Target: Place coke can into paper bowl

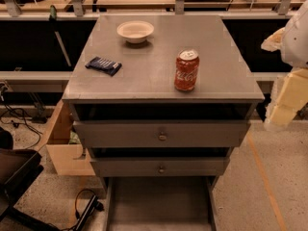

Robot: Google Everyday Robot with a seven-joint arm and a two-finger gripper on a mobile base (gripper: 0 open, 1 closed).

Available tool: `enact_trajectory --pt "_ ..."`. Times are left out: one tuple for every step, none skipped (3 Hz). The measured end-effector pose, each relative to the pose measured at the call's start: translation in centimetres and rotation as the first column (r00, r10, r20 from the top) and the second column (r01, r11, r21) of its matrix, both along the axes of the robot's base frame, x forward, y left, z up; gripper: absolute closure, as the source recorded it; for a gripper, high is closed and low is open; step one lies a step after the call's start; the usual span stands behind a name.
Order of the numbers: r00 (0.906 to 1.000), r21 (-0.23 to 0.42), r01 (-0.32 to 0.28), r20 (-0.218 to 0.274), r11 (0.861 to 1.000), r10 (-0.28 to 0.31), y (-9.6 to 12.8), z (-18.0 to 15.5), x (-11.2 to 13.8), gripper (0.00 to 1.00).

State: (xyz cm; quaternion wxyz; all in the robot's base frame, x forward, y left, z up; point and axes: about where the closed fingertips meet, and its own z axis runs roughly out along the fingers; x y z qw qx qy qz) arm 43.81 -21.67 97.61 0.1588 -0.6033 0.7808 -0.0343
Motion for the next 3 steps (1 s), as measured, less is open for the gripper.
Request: enact_trajectory --pt "1.0000 0.000 0.000 0.000 1.000 0.000 0.0 0.0 0.0 0.00" --pt "0.9990 0.061 0.002 0.044 0.998 -0.005 0.4 0.1 1.6 0.00" --pt "0.9868 0.269 -0.032 0.161 0.963 -0.013 1.4 0.0 6.9 0.00"
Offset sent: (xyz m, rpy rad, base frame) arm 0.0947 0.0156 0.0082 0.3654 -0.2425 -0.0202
